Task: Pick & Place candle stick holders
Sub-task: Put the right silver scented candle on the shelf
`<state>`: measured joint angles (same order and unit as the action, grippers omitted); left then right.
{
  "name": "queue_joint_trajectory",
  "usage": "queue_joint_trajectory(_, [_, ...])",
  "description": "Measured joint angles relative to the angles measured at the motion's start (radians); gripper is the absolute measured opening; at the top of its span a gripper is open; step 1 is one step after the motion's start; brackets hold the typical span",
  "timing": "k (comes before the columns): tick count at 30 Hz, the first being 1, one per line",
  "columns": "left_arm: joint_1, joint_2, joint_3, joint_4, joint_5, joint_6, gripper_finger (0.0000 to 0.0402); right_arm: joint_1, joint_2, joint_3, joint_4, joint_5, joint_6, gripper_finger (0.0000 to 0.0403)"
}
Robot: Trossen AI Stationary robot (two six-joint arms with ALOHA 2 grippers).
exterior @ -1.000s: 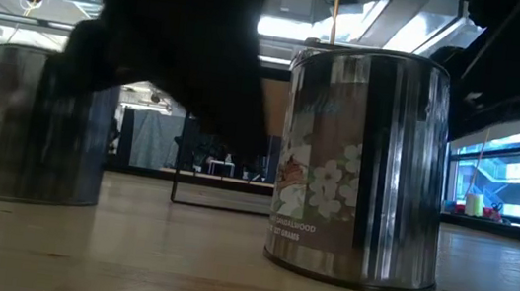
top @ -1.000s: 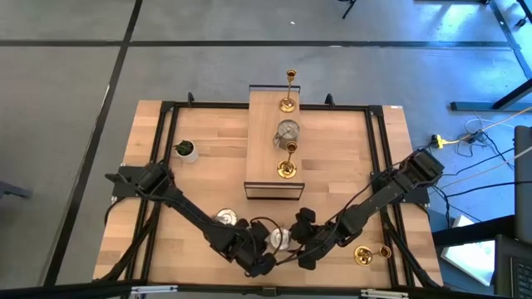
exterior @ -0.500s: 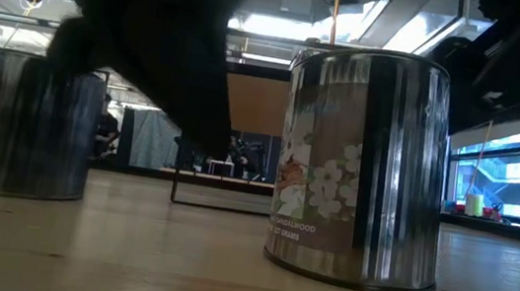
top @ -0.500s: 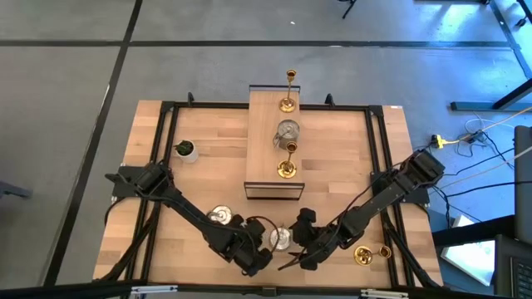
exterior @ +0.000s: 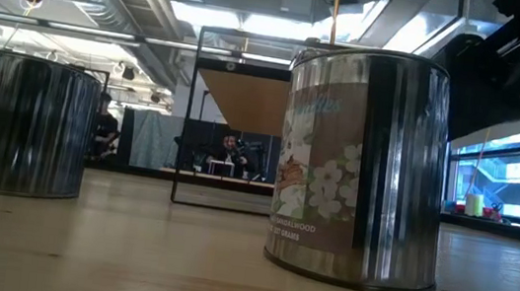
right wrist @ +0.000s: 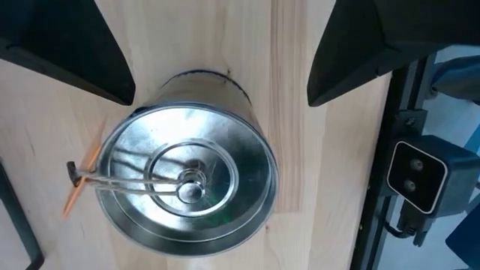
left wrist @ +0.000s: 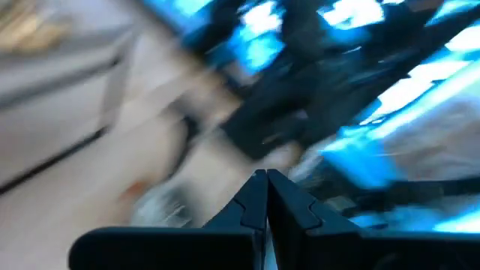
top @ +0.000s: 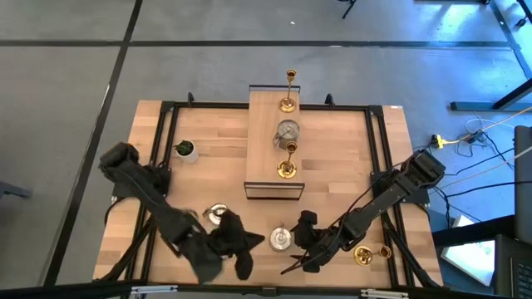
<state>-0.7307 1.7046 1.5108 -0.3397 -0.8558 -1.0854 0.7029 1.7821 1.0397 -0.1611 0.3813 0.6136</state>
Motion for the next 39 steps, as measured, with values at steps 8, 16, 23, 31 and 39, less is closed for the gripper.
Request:
queue_joint_trajectory(8, [0.030,-0.087,0.001,0.550,0.044,0.678,0.0001,0.000,0.000,0.000,-0.009,0.000,0.000,0.0399])
queue_joint_trajectory(16, [0.122,-0.094,0.000,0.469,0.070,0.720,0.0047,0.000,0.000,0.000,-0.023,0.000,0.000,0.0399])
queue_joint_trajectory(23, [0.192,-0.092,0.000,0.145,0.234,0.466,0.0147,0.002,0.000,0.000,-0.040,0.001,0.004,0.0400])
queue_joint_trajectory(31, [0.181,0.002,0.000,-0.041,0.329,0.367,0.0238,0.012,0.000,0.000,-0.067,0.004,-0.001,0.0400])
queue_joint_trajectory(39, [0.148,0.155,-0.001,-0.127,0.362,0.269,0.0269,0.013,0.000,0.000,-0.059,0.033,-0.023,0.0400])
